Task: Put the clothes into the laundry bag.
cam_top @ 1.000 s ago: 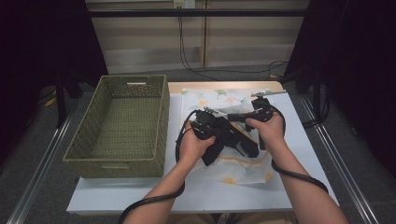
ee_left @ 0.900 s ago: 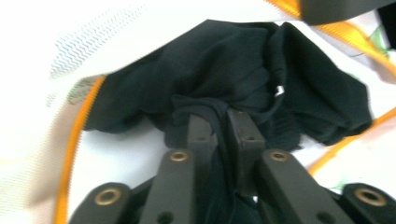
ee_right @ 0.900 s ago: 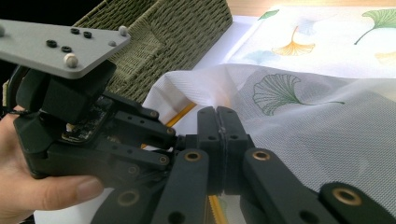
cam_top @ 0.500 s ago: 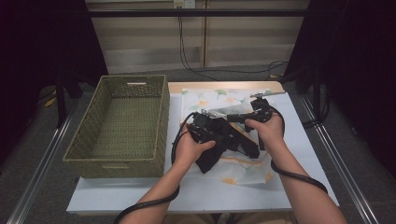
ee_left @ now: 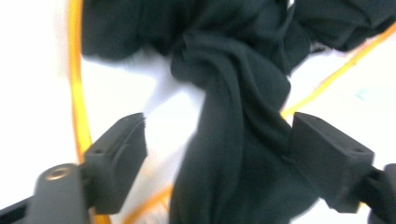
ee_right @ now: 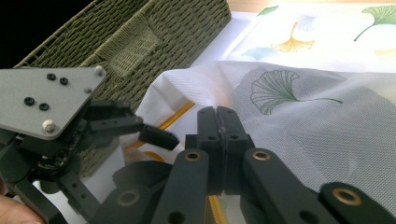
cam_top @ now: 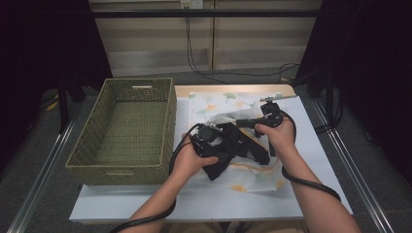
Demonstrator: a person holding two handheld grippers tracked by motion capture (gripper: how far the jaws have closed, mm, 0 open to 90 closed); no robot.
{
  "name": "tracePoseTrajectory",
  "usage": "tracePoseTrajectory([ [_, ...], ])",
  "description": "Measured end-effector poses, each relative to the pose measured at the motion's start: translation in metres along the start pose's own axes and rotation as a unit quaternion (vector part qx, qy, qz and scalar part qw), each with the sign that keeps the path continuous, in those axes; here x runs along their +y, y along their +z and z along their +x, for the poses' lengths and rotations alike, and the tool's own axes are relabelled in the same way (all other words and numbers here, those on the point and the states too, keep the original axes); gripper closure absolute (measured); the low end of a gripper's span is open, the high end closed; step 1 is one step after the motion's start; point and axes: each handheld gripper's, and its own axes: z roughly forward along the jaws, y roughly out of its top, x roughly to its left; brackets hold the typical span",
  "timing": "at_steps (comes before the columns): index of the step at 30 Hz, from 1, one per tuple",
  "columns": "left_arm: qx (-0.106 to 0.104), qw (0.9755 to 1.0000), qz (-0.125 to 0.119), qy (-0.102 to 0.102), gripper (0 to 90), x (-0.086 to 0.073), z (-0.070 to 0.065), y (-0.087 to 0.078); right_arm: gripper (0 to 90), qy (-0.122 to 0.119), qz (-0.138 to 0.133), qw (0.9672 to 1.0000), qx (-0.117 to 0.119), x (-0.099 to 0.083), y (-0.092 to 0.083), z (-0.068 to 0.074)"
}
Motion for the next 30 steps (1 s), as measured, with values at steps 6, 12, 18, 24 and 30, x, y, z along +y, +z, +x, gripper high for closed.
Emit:
tracePoseTrajectory([
  [6, -0.032, 0.9992, 0.021, -0.013, 44.8, -0.005, -0.002, 0.003, 90.0, 0.0, -0.002, 1.0, -0.001, 0.0, 0.001, 0.0],
  [12, -0.079, 0.996, 0.025, -0.034, 82.4, -0.003, -0.004, 0.005, 90.0, 0.0, -0.002, 1.0, 0.001, 0.002, 0.0, 0.0],
  [18, -0.09, 0.9952, 0.004, -0.038, 87.4, 0.004, -0.008, 0.008, 90.0, 0.0, -0.001, 1.0, 0.001, 0.001, 0.0, 0.0],
  [24, -0.079, 0.9957, -0.03, -0.038, 87.8, 0.014, -0.008, 0.009, 90.0, 0.003, -0.001, 1.0, 0.005, 0.0, 0.001, 0.001],
  [30, -0.067, 0.9953, -0.05, -0.05, 87.7, 0.021, -0.008, 0.017, 90.0, 0.0, -0.003, 1.0, 0.003, 0.001, -0.001, 0.001],
])
